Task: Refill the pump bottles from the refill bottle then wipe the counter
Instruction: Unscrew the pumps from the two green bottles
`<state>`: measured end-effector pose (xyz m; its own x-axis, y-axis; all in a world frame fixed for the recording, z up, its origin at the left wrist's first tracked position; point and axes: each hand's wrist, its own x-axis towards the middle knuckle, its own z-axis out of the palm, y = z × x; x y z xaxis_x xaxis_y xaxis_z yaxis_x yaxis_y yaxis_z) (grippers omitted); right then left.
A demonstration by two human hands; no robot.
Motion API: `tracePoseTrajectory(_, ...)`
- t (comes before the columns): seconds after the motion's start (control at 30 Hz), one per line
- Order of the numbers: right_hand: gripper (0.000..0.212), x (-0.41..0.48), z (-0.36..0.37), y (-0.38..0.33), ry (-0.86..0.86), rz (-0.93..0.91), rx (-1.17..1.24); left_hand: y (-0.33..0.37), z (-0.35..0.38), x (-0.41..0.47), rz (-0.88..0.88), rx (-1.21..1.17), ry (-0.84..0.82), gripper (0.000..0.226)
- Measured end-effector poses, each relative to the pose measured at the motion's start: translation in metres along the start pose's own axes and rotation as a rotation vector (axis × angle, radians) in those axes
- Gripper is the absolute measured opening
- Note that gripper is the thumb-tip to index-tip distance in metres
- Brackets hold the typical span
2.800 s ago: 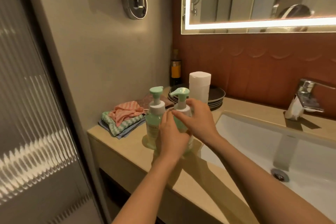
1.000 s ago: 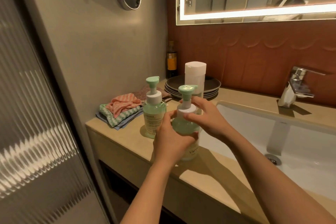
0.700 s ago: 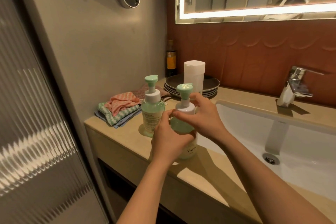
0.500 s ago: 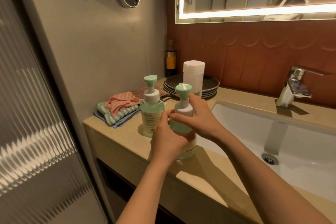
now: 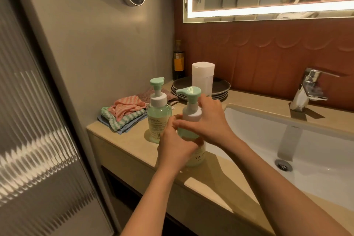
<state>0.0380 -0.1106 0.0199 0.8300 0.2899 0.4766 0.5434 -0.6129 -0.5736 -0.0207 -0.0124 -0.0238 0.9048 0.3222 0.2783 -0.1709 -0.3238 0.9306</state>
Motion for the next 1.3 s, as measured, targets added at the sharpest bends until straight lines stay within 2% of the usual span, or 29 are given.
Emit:
tracePoseTrajectory(0.07, 0.068, -0.001, -0.003, -0.003, 0.081, 0.017, -0.027, -0.001, -0.001, 0.0, 0.017, 0.008, 0.002, 0.062)
tracePoseTrajectory(0.13, 0.059, -0.001, -0.007, -0.002, 0.089, 0.032, 0.104, 0.0, -0.002, -0.001, 0.031, 0.012, 0.003, 0.059)
tracePoseTrajectory(0.23, 0.037, -0.003, -0.014, 0.001, -0.106, 0.015, 0.395, 0.001, -0.002, -0.001, 0.036, -0.012, -0.003, 0.064)
tracePoseTrajectory(0.3, 0.039, -0.002, -0.012, 0.001, -0.157, 0.001, 0.384, 0.002, -0.003, -0.001, 0.026, -0.018, -0.007, 0.066)
tracePoseTrajectory(0.4, 0.06, 0.001, -0.004, 0.001, -0.052, 0.023, 0.096, -0.001, -0.003, 0.0, 0.027, -0.003, -0.011, 0.062)
tracePoseTrajectory(0.43, 0.062, 0.001, -0.004, 0.0, -0.007, 0.034, 0.077, -0.002, -0.003, 0.0, 0.034, 0.005, -0.006, 0.06)
tracePoseTrajectory(0.53, 0.059, 0.0, -0.008, -0.001, 0.068, 0.055, 0.152, -0.001, -0.004, 0.0, 0.043, 0.018, -0.001, 0.063)
tracePoseTrajectory(0.7, 0.049, 0.001, -0.025, -0.013, 0.147, -0.029, 0.234, -0.001, -0.005, 0.0, 0.056, 0.031, 0.002, 0.066)
tracePoseTrajectory(0.9, 0.047, 0.012, -0.052, -0.027, 0.227, -0.07, 0.259, -0.002, -0.004, 0.001, 0.065, 0.04, 0.014, 0.068)
tracePoseTrajectory(1.1, 0.042, 0.016, -0.069, -0.02, 0.279, 0.032, 0.434, -0.002, -0.003, 0.0, 0.097, 0.045, 0.037, 0.066)
tracePoseTrajectory(1.3, 0.033, 0.014, -0.083, -0.007, 0.297, 0.179, 0.735, -0.001, -0.004, -0.001, 0.111, 0.042, 0.037, 0.066)
